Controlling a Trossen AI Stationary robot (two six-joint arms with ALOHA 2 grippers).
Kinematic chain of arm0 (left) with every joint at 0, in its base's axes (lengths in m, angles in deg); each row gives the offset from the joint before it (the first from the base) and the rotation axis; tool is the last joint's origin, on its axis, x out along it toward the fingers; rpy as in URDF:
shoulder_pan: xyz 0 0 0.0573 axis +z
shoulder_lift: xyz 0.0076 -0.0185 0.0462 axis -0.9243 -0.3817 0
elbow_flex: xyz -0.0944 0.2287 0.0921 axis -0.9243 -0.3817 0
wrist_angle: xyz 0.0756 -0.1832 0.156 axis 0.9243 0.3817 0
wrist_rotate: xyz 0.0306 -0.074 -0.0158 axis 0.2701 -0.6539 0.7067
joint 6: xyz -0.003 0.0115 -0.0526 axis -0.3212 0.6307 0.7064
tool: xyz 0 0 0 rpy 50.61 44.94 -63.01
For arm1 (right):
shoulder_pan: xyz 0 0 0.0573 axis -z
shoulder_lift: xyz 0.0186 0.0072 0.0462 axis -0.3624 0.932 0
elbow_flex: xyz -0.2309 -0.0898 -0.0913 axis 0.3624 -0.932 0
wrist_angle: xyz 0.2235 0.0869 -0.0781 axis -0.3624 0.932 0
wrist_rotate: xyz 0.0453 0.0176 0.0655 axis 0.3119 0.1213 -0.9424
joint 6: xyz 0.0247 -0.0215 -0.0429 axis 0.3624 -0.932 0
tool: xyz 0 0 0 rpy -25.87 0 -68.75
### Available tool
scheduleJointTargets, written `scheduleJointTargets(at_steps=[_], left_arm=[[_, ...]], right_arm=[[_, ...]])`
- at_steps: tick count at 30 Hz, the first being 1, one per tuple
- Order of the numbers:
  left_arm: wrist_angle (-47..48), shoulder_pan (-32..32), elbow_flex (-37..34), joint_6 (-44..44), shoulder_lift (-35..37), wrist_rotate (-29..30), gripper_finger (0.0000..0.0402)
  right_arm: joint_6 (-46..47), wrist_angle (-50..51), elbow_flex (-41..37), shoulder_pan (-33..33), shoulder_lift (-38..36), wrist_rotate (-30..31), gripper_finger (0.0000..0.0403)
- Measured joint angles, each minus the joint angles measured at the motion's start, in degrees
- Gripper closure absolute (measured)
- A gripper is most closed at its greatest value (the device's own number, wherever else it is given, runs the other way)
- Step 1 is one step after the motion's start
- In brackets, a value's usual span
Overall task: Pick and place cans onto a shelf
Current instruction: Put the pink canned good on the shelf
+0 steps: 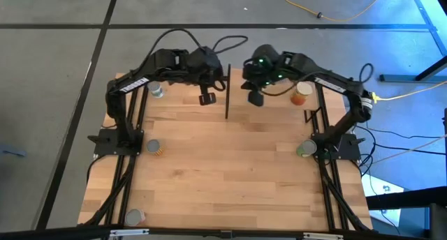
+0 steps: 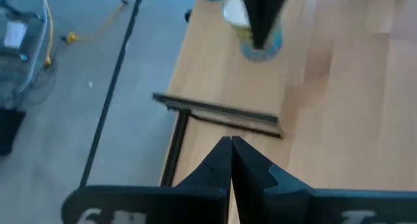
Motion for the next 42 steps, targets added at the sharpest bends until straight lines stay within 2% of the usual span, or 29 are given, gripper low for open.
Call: scheduleJointTargets(at_steps=[8,15,20,32,36,42], left_arm=[[3.0,0.2,0.0,1.4,0.1,0.1,0.0402],[3.0,-0.3,-0.1,1.3,-0.3,-0.1,0.0402],[3.0,-0.3,-0.1,0.4,-0.3,-0.1,0.0402],[3.0,-0.3,-0.1,0.2,-0.3,-0.2,0.0401],[3.0,-0.3,-0.1,0.2,-0.3,-0.2,0.0402],[3.0,-0.3,-0.1,0.2,-0.3,-0.2,0.0402]], right_arm=[[-0.1,3.8,3.4,0.0,3.9,8.1,0.0402],[-0.1,11.0,4.9,0.0,4.0,8.7,0.0402],[0.2,15.1,5.0,0.0,4.1,12.8,0.0401],[2.0,23.3,5.0,0.0,4.1,13.0,0.0400],[3.2,26.1,5.0,0.0,4.1,15.6,0.0399],[3.1,29.6,4.9,-0.2,4.1,15.8,0.0399]])
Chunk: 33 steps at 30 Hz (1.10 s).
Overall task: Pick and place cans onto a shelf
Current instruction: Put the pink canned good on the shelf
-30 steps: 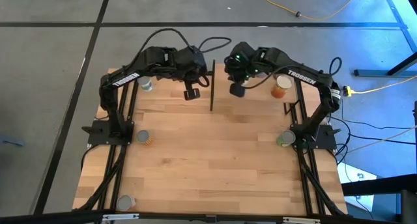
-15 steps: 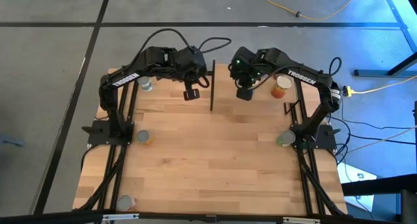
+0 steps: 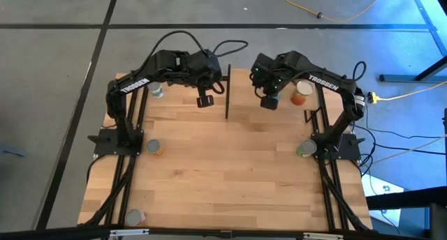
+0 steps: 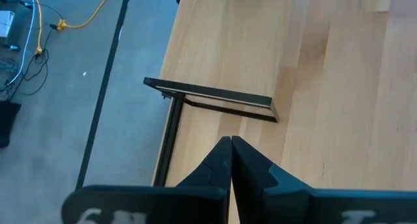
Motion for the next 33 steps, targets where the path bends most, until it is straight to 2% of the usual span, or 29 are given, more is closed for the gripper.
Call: scheduleJointTargets(at_steps=[7,11,21,33], left_arm=[[0.0,0.0,0.0,0.0,0.0,-0.2,0.0402],[0.0,0.0,0.0,0.0,0.0,-0.5,0.0402],[0.0,0.0,0.0,0.0,0.0,-0.7,0.0402],[0.0,0.0,0.0,0.0,0.0,-0.6,0.0402]], right_arm=[[-3.0,-9.3,0.0,-1.4,0.0,0.0,0.0400],[-0.7,-11.2,0.0,-0.5,0.0,5.3,0.0401],[3.1,-5.6,0.0,2.4,0.0,6.6,0.0402],[1.4,-1.1,-0.1,2.1,-0.3,6.8,0.0401]])
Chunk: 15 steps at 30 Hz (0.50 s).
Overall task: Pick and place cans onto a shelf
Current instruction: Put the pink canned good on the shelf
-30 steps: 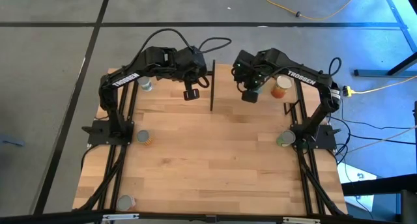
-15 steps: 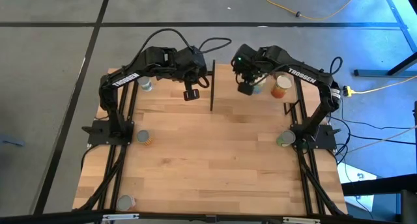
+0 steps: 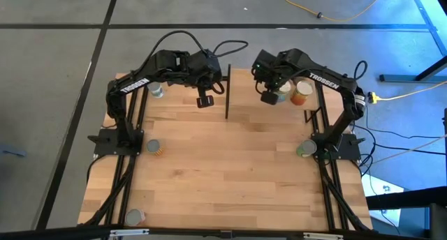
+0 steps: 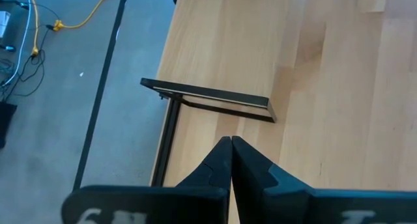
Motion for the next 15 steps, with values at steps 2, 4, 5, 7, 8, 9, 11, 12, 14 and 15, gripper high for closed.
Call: scheduleJointTargets(at_steps=[2,4,5,7,8,9,11,12,14,15], left_arm=[[0.0,0.0,0.0,0.0,0.0,0.2,0.0402],[0.3,0.0,0.0,0.0,0.0,0.3,0.0402],[0.8,0.0,0.0,0.0,0.0,0.4,0.0402],[2.2,0.0,0.0,0.0,0.0,0.4,0.0402],[3.3,0.0,0.0,0.1,0.0,0.4,0.0402],[4.6,0.0,0.0,0.4,0.0,0.4,0.0402],[7.3,-0.3,0.0,1.1,0.1,0.2,0.0402],[8.6,-0.6,0.0,1.5,0.1,-0.1,0.0402],[9.3,-1.2,0.0,1.9,0.1,-1.9,0.0402],[9.0,-1.6,0.0,2.0,0.1,-3.6,0.0402]], right_arm=[[-1.4,-1.3,0.0,-0.8,-0.7,-1.2,0.0401],[-2.0,-2.7,0.0,-2.0,-1.9,-2.5,0.0401],[-2.5,-3.3,0.0,-2.6,-2.7,-3.3,0.0401],[-2.9,-3.6,0.7,-4.0,-4.6,-4.8,0.0401],[-2.9,-3.9,1.2,-4.7,-5.7,-5.4,0.0401],[-2.8,-4.0,1.6,-5.6,-6.9,-5.9,0.0401],[-2.5,-4.0,2.0,-7.2,-9.7,-6.8,0.0401],[-1.8,-3.9,2.1,-8.1,-11.0,-7.3,0.0401],[-1.1,-2.7,2.1,-9.6,-13.6,-8.3,0.0401],[-0.6,-1.6,2.1,-10.3,-14.9,-8.4,0.0402]])
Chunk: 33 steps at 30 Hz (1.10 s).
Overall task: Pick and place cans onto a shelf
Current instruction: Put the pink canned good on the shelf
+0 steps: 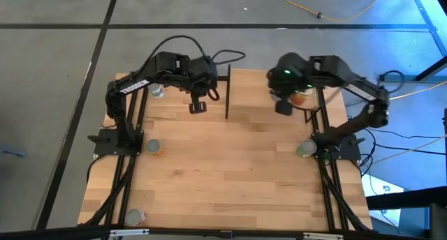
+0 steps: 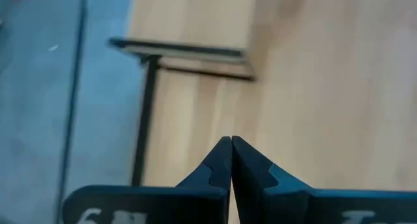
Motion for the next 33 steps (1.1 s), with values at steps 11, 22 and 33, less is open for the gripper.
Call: scheduleJointTargets(at_steps=[11,22,33], left_arm=[[0.0,-6.7,-0.6,23.2,4.8,-4.4,0.0402],[0.2,-21.1,-19.6,61.8,13.2,-5.4,0.0402],[0.0,-25.1,-32.5,72.6,13.4,-9.9,0.0362]], right_arm=[[2.5,10.1,-1.2,-7.0,-12.7,0.0,0.0402],[-0.6,10.2,-8.4,-8.6,-24.3,-0.3,0.0400],[0.8,10.0,-8.9,-8.6,-25.1,-5.8,0.0396]])
